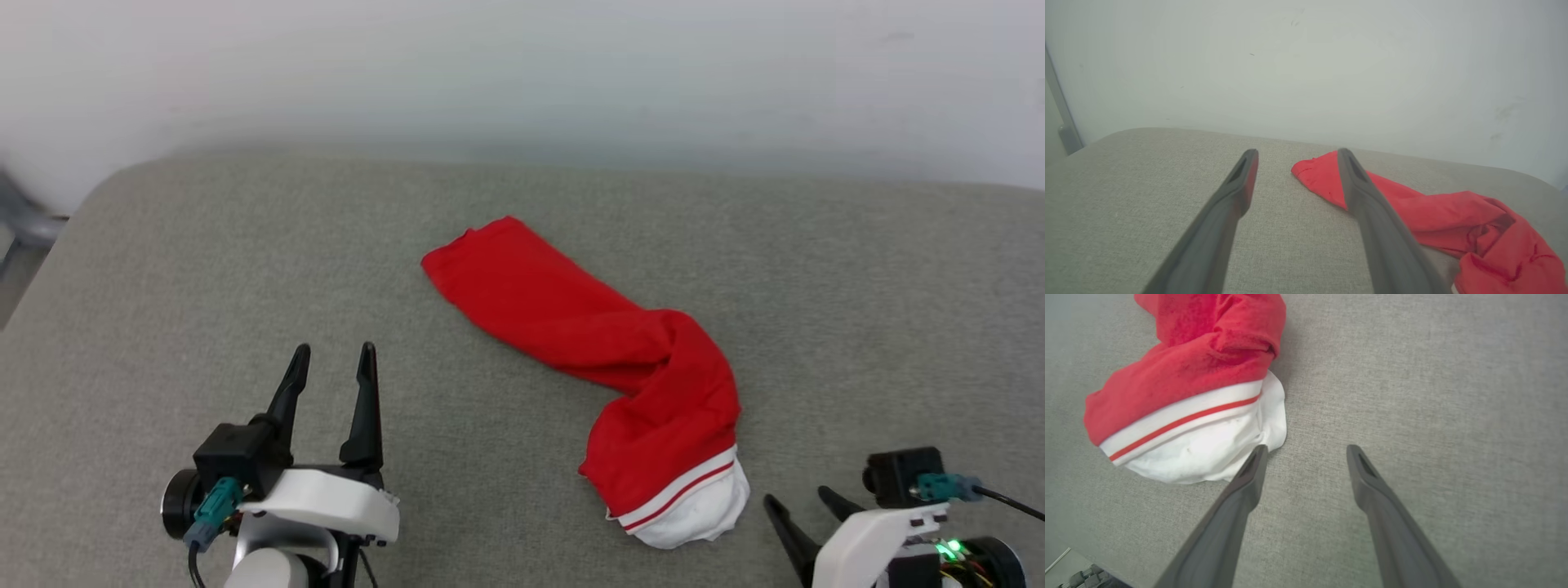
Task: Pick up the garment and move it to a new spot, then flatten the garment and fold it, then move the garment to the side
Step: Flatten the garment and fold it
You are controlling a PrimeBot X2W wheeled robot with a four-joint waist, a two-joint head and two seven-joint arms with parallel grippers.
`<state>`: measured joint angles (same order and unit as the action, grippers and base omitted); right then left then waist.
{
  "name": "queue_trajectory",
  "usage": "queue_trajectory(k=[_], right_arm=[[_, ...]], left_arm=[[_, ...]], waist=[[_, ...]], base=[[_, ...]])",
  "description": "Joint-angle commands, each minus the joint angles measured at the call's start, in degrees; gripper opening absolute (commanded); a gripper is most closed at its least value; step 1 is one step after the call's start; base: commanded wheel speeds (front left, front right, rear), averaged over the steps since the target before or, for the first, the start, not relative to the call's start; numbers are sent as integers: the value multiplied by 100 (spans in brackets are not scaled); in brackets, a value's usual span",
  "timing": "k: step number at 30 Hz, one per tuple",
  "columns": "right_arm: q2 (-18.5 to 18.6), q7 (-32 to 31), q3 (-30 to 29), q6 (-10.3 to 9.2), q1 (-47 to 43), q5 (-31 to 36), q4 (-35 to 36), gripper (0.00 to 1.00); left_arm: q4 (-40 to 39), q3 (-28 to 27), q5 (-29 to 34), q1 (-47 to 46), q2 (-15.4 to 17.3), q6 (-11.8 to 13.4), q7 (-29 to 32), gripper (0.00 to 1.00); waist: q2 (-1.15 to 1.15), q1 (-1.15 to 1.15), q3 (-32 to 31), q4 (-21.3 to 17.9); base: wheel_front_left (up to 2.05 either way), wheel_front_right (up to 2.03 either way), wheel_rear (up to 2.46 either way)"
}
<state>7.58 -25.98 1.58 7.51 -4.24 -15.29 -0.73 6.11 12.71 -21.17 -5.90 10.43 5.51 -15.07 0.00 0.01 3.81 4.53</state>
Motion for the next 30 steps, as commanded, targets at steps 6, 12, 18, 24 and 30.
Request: queue_trajectory(k=[6,12,18,24,30], right_arm=[[287,-337,547,-4,333,-234,-81,100],[486,-716,958,-4,575,-353,-496,100],[554,-1366,1334,-3,447,-615,-1109,100],[609,-1508,1476,5,529,-851,-1068,0],[695,-1064,1021,-8,908,-736,-502,0]], left_arm=[[-100,-105,178,-209,-225,-142,-14,100],[-79,-231,306,-321,-397,-295,-14,100],[-10,-353,401,-390,-515,-407,-14,100],[37,-502,498,-364,-606,-507,-14,100],[98,-618,606,-266,-624,-584,-14,100]], waist=[[0,-1,457,374],[0,-1,684,471],[0,-1,802,503],[0,-1,777,440],[0,-1,588,218]], base=[[0,0,0],[0,0,0],[0,0,0],[0,0,0],[0,0,0]])
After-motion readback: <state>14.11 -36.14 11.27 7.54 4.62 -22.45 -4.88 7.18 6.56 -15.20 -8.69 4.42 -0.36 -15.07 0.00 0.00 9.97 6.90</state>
